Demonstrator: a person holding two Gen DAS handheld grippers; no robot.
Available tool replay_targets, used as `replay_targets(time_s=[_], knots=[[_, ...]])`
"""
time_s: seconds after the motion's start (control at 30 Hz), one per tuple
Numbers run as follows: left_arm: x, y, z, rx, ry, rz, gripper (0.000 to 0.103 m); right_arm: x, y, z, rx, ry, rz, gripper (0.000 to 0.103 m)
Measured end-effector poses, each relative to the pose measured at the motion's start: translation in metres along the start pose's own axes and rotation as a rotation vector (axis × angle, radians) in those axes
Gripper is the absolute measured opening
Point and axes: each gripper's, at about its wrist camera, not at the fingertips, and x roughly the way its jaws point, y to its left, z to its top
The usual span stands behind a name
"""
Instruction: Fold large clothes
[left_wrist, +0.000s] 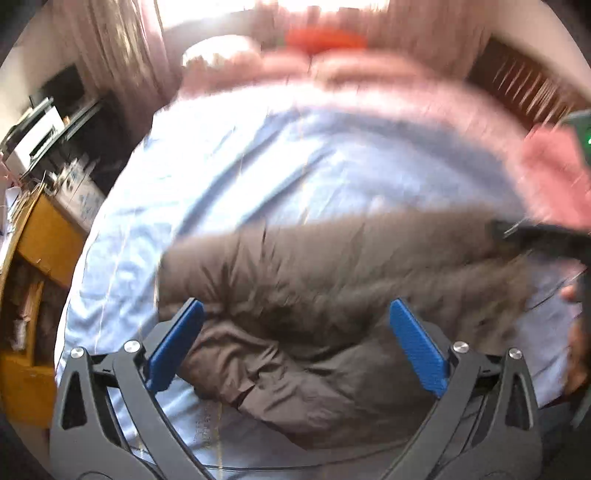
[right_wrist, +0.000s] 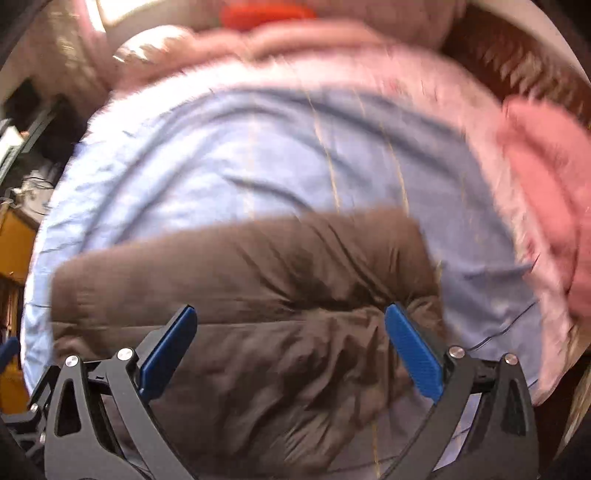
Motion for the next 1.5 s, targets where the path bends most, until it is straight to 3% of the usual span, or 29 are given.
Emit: replay_targets(time_s=[0.07,0.17,0.23,0.33,0.5,0.63,0.73,0.83,0.97,1.1,1.27,1.5], knots=[[-0.049,-0.003,0.011,-0.006,-0.094,-0.009,0.101,-0.049,0.012,0.003,-0.013,-0.091,-0.008,0.102],[-0.092,-0.009,0.016,-0.010,-0.171,0.026,0.101,-0.102,0.012,0.007,0.011,-0.162,-0.044,0.102],[-0.117,-0.010,0.017,-0.031,-0.209,0.036,0.101,-0.130,0.007,0.004,0.045,-0.203,-0.009,0.102],[-0.137,-0.009,0.013,-0.052,-0.195,-0.051,0.101,-0.144,-0.005,-0.006,0.100,-0.176,0.065,0.102],[-0.140,-0.013,0.004,-0.024,-0.158,-0.122,0.101,-0.126,0.002,-0.029,0.073,-0.099,0.099,0.102],[-0.137,-0.016,-0.006,0.003,-0.151,-0.101,0.101,-0.114,0.009,-0.037,0.058,-0.070,0.106,0.102],[-0.137,-0.019,-0.010,0.016,-0.151,-0.068,0.101,-0.109,0.032,-0.044,-0.021,-0.078,0.052,0.101],[-0.133,-0.014,-0.009,-0.011,-0.141,-0.036,0.101,-0.105,0.042,-0.048,-0.020,-0.064,-0.008,0.102],[-0.126,-0.004,-0.008,-0.035,-0.120,-0.027,0.101,-0.101,0.041,-0.048,0.000,-0.058,0.038,0.102],[-0.123,0.002,-0.006,-0.054,-0.114,0.011,0.101,-0.102,0.046,-0.050,-0.015,-0.065,0.027,0.102],[-0.123,0.011,-0.005,-0.083,-0.110,-0.018,0.101,-0.106,0.052,-0.052,-0.024,-0.060,0.020,0.102],[-0.123,0.013,-0.005,-0.078,-0.113,0.015,0.101,-0.109,0.055,-0.054,-0.015,-0.063,0.003,0.102]])
